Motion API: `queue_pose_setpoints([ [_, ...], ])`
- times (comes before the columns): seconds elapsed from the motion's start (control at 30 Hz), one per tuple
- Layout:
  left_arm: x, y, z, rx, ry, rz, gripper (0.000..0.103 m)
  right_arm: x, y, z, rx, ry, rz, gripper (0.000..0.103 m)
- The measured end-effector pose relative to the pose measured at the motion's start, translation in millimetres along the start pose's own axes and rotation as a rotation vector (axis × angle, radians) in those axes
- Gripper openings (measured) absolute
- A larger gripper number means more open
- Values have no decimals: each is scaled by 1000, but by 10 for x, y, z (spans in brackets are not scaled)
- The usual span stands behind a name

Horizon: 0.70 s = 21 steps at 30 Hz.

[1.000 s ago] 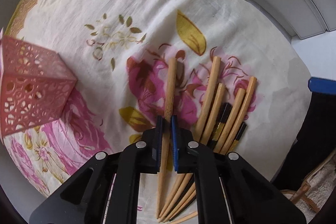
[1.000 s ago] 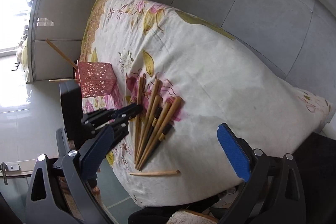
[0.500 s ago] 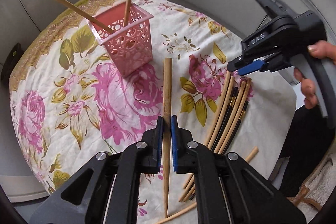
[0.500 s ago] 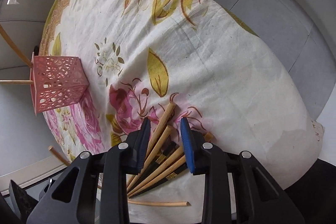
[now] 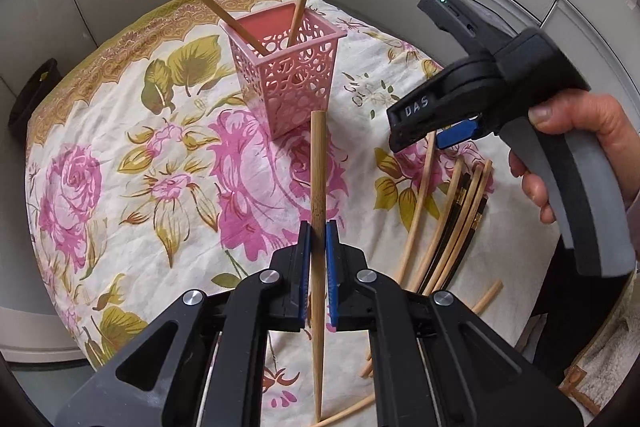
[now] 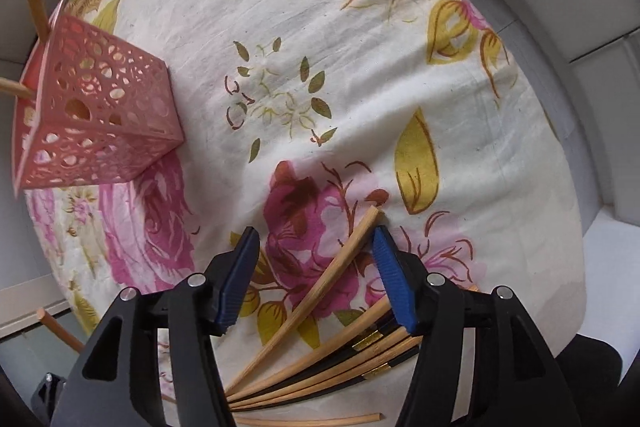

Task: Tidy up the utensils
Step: 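Lift both new chopsticks and carry them toward the pink basket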

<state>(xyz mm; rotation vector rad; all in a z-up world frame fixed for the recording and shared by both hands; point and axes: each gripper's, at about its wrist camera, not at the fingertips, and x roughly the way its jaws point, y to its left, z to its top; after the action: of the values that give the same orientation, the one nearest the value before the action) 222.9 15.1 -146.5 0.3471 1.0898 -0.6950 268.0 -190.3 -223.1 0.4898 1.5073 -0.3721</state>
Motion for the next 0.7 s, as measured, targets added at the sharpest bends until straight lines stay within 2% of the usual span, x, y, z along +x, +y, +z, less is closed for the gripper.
queue_pose_setpoints([
  [0.03,2,34,-2,-7,-5,-7,7,-6,85,-38,-34,-42,-63,37],
  [0.07,-7,59,-5,-17,-12,-10,7,-23,133,-74,-71,-96,-72,17],
  [0.13,-60,110,-28,-38,-36,-20,7,-33,48,-113,-42,-136,-6,15],
  [0.2,-147,131,-64,-51,-83,-31,7,-31,-72,-172,-7,-143,139,12],
  [0.23,-199,133,-82,-60,-106,-29,7,-47,-133,-217,2,-145,183,12],
  [0.3,-305,122,-106,-81,-151,-17,6,-200,-210,-333,-29,-229,259,12],
  [0.4,-529,33,-144,-100,-275,11,6,-529,-328,-526,-55,-356,372,11],
  [0.53,-775,-128,-215,-160,-419,39,6,-1065,-368,-808,-165,-551,429,10],
  [0.63,-904,-262,-272,-204,-498,62,6,-1429,-352,-1055,-256,-717,433,9],
  [0.7,-977,-335,-286,-229,-536,83,6,-1634,-409,-1165,-298,-780,437,9],
])
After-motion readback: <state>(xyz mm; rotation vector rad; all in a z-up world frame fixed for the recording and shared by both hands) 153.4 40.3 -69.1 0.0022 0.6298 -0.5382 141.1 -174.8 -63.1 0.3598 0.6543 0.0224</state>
